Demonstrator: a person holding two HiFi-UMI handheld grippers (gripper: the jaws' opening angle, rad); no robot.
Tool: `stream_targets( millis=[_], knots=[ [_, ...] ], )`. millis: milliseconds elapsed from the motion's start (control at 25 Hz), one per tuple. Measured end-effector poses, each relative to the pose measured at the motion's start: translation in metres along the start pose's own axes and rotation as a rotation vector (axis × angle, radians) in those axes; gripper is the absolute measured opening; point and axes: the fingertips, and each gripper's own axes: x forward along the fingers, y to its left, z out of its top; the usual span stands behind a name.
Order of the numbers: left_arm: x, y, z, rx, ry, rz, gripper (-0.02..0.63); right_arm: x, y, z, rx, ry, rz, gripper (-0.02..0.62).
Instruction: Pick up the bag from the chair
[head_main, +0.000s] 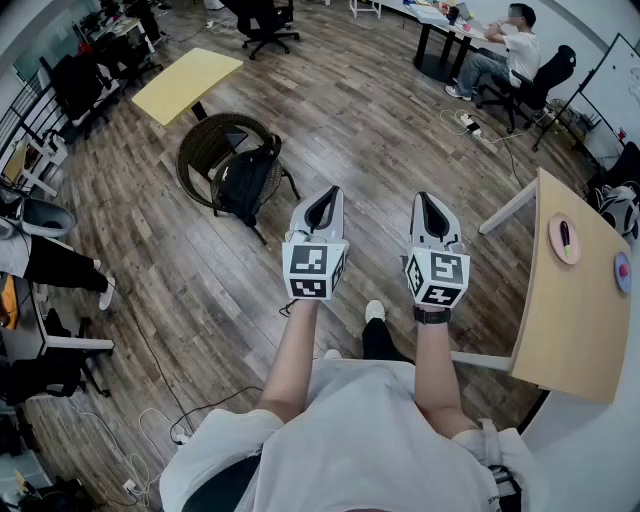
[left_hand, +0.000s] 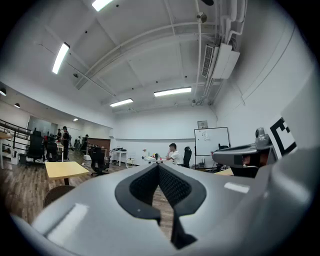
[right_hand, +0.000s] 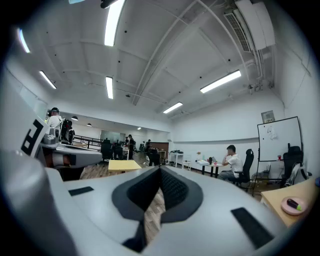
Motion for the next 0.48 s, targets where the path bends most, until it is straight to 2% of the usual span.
stream_targets(
  millis=[120, 480],
  knots=[
    [0.032, 0.005, 0.008, -0.012, -0.007, 0.026, 0.011, 0.026, -0.02, 0.005, 0.009, -0.008, 0.019, 0.009],
    [0.13, -0.005, 0.042, 0.033, -0.05, 0.061, 0.011, 0.113, -0.095, 0.041, 0.078, -0.103, 0.118, 0.011]
  ],
)
